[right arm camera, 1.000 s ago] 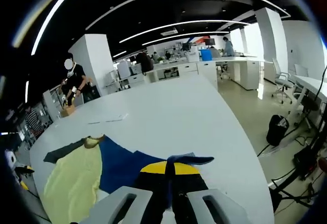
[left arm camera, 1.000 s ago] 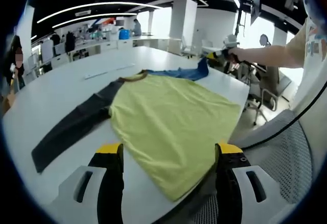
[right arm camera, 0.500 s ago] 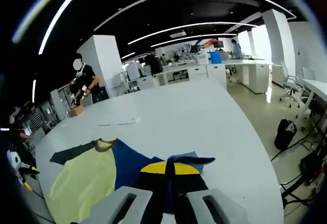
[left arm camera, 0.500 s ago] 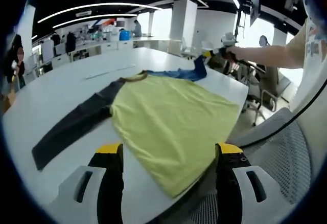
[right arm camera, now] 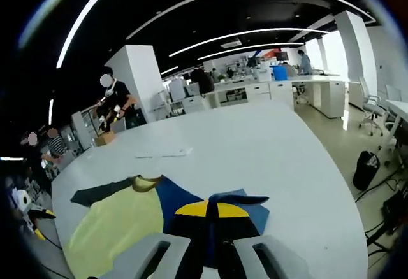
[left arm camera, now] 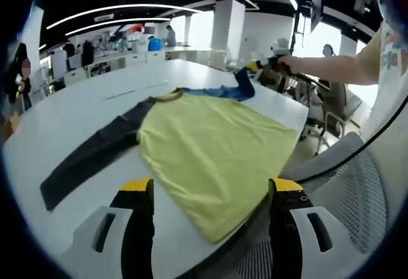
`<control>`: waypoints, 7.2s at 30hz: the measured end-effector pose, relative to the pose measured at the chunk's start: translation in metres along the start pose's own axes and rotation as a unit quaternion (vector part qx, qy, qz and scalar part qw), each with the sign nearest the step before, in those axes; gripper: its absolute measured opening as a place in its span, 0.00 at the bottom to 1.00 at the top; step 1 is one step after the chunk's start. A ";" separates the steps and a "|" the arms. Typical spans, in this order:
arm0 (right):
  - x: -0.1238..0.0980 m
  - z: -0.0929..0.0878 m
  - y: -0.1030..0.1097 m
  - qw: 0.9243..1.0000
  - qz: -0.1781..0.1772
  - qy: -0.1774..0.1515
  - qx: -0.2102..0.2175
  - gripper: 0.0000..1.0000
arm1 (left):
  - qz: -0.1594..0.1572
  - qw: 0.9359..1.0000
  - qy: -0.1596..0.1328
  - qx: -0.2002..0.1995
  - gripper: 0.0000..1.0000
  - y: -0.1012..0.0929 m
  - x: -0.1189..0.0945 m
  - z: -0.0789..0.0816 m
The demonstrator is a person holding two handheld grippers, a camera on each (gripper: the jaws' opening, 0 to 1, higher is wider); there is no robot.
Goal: Fold the garment on the visible template until the final outline fits inside the template.
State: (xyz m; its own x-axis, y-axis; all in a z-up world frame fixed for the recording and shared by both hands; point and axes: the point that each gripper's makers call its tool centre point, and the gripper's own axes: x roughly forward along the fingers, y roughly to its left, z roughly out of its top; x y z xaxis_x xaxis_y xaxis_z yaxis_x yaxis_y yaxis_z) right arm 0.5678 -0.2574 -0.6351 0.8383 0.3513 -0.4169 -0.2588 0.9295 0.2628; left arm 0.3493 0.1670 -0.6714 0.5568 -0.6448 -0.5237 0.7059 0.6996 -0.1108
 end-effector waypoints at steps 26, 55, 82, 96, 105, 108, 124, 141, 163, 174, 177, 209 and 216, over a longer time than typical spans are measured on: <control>0.036 0.003 0.068 0.997 0.068 0.010 -0.017 0.00 | 0.003 1.000 -0.002 -0.007 0.69 0.006 -0.004 -0.006; 0.068 -0.005 0.145 0.988 0.139 0.034 -0.048 0.00 | 0.002 1.000 0.001 -0.014 0.70 0.006 -0.009 -0.015; 0.110 -0.019 0.220 0.974 0.204 0.068 -0.075 0.00 | 0.010 1.000 0.000 -0.021 0.70 0.012 -0.013 -0.019; 0.127 -0.031 0.251 0.967 0.225 0.084 -0.083 0.00 | 0.014 1.000 0.002 -0.022 0.70 0.018 -0.016 -0.020; 0.137 -0.037 0.274 0.962 0.241 0.093 -0.086 0.00 | 0.017 1.000 0.000 -0.026 0.70 0.022 -0.017 -0.021; 0.141 -0.043 0.282 0.959 0.247 0.100 -0.092 0.00 | 0.019 0.999 -0.001 -0.027 0.70 0.024 -0.017 -0.021; 0.145 -0.068 0.308 0.948 0.272 0.129 -0.106 0.00 | 0.022 0.999 -0.004 -0.032 0.70 0.028 -0.017 -0.022; 0.149 -0.081 0.315 0.942 0.277 0.148 -0.114 0.04 | 0.024 0.999 -0.001 -0.033 0.70 0.031 -0.018 -0.023; 0.126 -0.055 0.293 0.950 0.267 0.094 -0.132 0.10 | 0.020 0.999 0.003 -0.031 0.70 0.030 -0.013 -0.022; 0.097 -0.051 0.264 0.942 0.250 0.084 -0.206 0.21 | 0.019 0.999 0.004 -0.030 0.70 0.030 -0.011 -0.022; 0.088 -0.052 0.259 0.940 0.248 0.084 -0.219 0.23 | 0.019 0.999 0.003 -0.029 0.70 0.029 -0.010 -0.020; 0.035 -0.066 0.202 0.949 0.209 0.082 -0.223 0.38 | 0.019 1.000 0.007 -0.022 0.70 0.029 -0.010 -0.013; 0.024 -0.076 0.196 0.949 0.209 0.085 -0.222 0.39 | 0.023 0.999 0.003 -0.026 0.70 0.032 -0.007 -0.009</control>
State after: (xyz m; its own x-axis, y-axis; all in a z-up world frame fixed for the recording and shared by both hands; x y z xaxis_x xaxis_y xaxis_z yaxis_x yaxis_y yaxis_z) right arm 0.5008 -0.0585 -0.6603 0.5379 0.6771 -0.5021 -0.7598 0.6475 0.0592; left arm 0.3642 0.1967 -0.6793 0.5844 -0.6103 -0.5348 0.6560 0.7432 -0.1314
